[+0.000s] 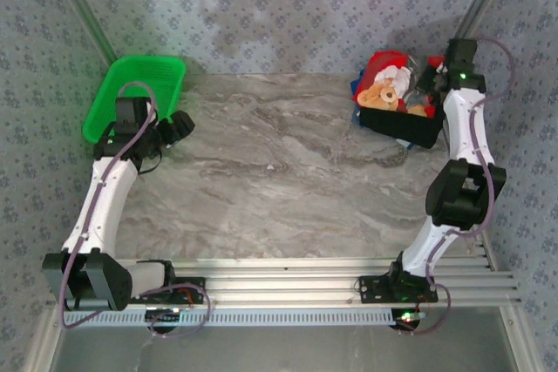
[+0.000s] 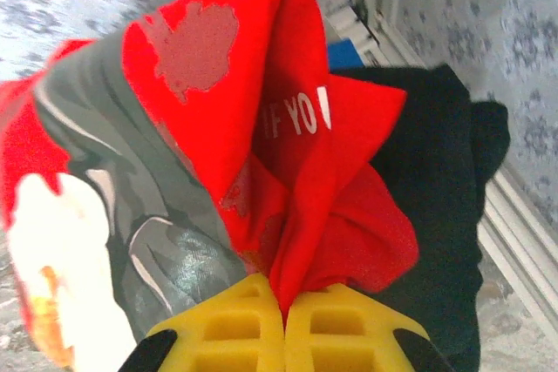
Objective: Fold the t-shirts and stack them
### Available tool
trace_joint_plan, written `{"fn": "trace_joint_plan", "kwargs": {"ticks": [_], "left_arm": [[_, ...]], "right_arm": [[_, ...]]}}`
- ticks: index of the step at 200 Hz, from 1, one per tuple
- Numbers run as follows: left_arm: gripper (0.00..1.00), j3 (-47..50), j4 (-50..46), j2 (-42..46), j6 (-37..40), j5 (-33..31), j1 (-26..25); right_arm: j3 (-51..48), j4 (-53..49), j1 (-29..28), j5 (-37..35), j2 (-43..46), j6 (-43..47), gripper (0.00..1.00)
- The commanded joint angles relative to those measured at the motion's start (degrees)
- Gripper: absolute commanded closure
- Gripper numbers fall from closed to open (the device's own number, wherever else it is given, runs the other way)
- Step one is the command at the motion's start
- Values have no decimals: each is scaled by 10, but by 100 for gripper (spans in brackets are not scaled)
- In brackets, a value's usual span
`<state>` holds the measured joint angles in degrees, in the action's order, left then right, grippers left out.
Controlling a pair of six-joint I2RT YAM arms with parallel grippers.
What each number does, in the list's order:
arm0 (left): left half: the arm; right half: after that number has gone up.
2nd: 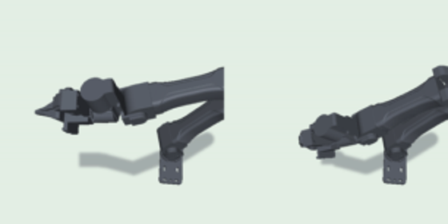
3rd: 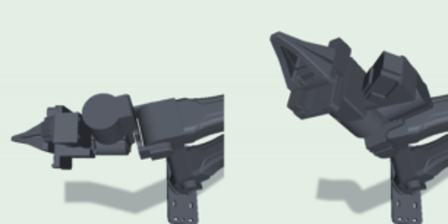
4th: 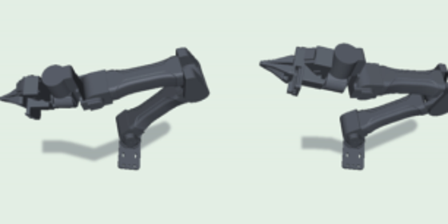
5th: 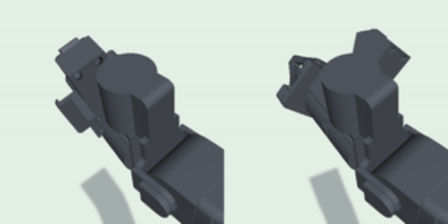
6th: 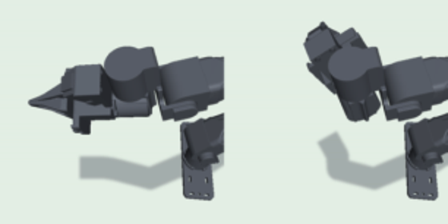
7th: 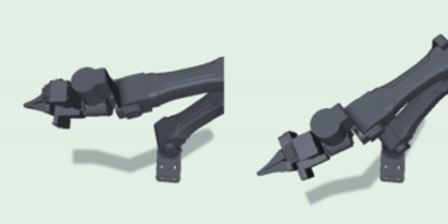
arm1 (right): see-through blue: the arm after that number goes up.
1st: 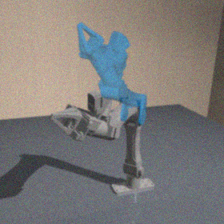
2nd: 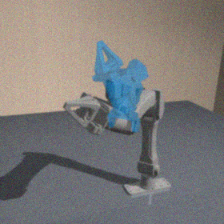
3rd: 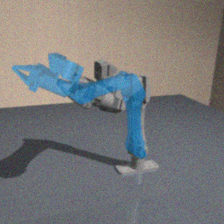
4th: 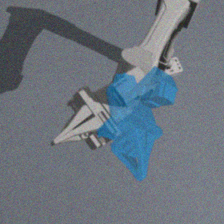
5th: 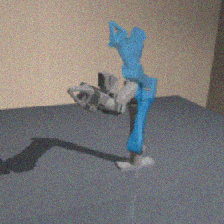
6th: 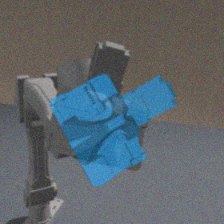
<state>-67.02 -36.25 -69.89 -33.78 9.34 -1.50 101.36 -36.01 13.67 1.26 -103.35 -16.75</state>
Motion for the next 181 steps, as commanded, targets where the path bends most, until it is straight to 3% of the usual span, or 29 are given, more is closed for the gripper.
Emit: {"fn": "trace_joint_plan", "kwargs": {"ticks": [1,9,14,23,36,55,70,83,118,140,164,181], "left_arm": [[9,-1,-10,3,14,-12,0],[9,2,-11,4,14,-13,0],[9,2,-13,3,14,-13,-1],[9,2,-15,3,12,-12,0],[9,-2,-20,2,12,-5,0],[9,-24,-22,2,24,32,1],[8,-55,-40,7,39,65,1],[5,-60,-34,23,55,50,1],[0,56,69,74,69,-36,21],[0,133,153,55,68,-117,39],[0,194,277,7,128,-193,41],[0,246,396,-19,188,-199,41]], "right_arm": [[-20,64,28,52,9,-27,100],[-13,50,35,67,-10,-32,94],[-4,36,39,72,-25,-34,83],[18,5,45,68,-54,-38,55],[43,-31,53,58,-87,-42,34],[-1,9,74,112,-70,-43,20],[-84,45,73,73,1,-39,11],[-158,69,75,35,80,-34,1],[-363,99,39,4,284,-16,0],[-542,205,-14,-44,383,-4,0],[-730,453,-46,-31,389,83,0],[-774,546,-52,-19,337,99,0]]}}
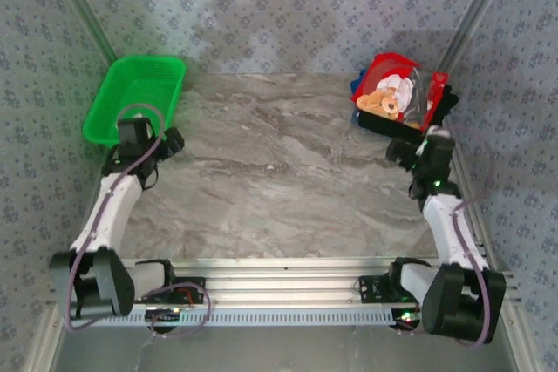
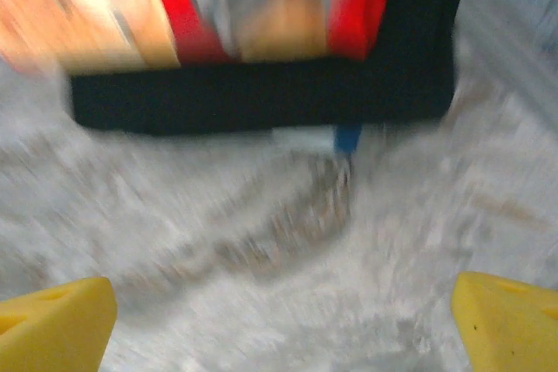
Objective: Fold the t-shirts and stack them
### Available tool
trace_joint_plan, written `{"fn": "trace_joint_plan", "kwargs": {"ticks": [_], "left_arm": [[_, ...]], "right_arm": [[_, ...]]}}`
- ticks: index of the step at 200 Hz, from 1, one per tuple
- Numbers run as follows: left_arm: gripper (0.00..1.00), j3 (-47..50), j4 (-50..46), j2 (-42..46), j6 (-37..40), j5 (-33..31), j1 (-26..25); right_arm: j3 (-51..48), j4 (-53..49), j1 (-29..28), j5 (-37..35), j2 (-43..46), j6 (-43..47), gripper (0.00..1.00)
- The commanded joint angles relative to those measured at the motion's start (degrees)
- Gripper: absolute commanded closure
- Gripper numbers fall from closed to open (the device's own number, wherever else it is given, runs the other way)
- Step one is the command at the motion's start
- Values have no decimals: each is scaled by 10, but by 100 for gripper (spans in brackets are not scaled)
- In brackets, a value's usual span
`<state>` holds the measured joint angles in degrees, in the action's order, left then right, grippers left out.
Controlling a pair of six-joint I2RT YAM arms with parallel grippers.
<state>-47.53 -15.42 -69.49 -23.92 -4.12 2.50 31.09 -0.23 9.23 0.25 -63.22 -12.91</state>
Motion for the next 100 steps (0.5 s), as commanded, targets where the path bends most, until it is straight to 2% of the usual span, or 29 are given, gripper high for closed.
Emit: {"fn": "trace_joint_plan", "kwargs": {"ticks": [1,14,29,42,53,63,71,84,91,100], "left_arm": [[0,55,196,-24,92,-64,1],[0,92,286,-48,126,-61,1],[0,116,351,-95,155,-56,2],[0,130,396,-127,177,-55,1],[0,155,445,-146,173,-53,4],[0,192,525,-160,184,-35,3],[1,191,511,-155,196,-24,-5],[0,230,602,-176,213,8,-9],[0,251,661,-191,215,13,-9],[0,243,623,-181,214,14,-8]], "right_arm": [[-72,191,-7,-10,-68,60,0],[-66,226,-16,-20,-99,67,0],[-84,370,-30,4,-130,92,0],[-52,356,-46,-27,-180,105,0],[-82,447,-59,-19,-222,124,0],[-103,515,-74,-47,-250,129,0],[-103,495,-69,-54,-239,121,0],[-114,524,-60,-34,-242,115,0],[-111,507,-58,-31,-238,115,0],[-105,503,-62,-42,-240,116,0]]}}
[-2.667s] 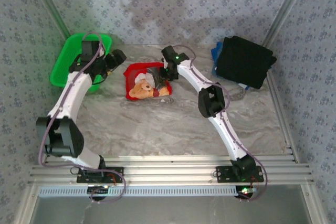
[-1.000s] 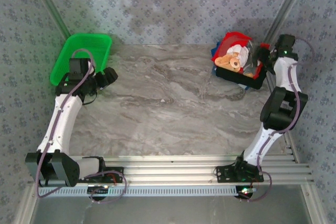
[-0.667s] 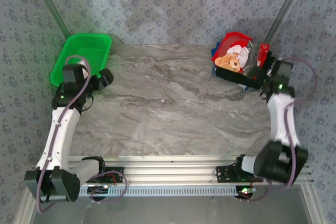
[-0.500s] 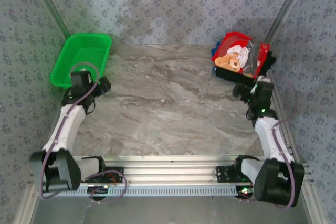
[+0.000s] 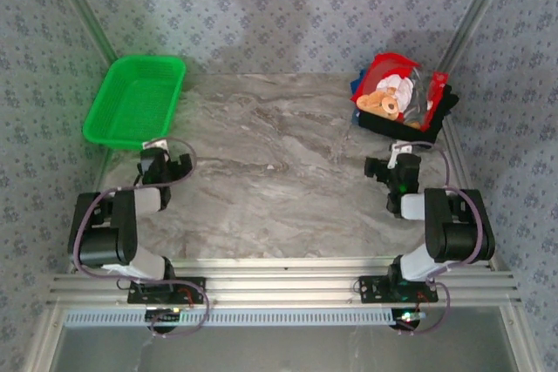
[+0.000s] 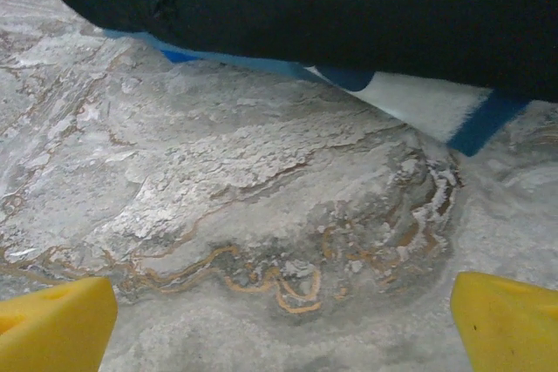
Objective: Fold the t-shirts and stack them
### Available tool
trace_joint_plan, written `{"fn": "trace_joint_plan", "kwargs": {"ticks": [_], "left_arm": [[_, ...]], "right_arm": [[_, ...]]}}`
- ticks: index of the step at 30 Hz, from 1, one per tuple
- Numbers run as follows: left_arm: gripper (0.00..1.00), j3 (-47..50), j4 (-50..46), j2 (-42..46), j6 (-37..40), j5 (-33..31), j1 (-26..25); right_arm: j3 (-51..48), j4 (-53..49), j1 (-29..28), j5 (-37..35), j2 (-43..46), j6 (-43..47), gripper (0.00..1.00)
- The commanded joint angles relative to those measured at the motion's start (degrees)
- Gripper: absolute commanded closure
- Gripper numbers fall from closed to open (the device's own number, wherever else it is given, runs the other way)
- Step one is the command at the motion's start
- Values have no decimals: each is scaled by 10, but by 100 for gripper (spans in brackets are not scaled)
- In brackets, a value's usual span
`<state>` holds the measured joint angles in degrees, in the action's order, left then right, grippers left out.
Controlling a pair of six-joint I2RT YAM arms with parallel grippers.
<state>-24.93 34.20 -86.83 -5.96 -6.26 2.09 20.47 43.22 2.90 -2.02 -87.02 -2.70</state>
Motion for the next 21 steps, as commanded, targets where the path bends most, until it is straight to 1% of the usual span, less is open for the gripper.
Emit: {"fn": "trace_joint_plan", "kwargs": {"ticks": [1,3,4,5,7,10,21], "left_arm": [[0,15,122,-7,34,35,-4],[0,20,143,-13,35,34,-4],[0,15,123,-8,35,34,-4],[0,18,140,-12,34,32,-4],[0,16,133,-10,34,34,-4],[0,17,134,-11,35,33,-5],[0,16,131,-11,36,32,-5]], "right_arm": [[2,68,1,-21,-2,14,0],[3,62,-4,-31,-2,17,0],[3,62,-5,-31,-2,18,0],[5,57,-8,-35,0,22,0],[11,49,-21,-48,-1,33,0],[14,45,-15,-32,-2,32,0],[13,46,-11,-20,-2,32,0]]}}
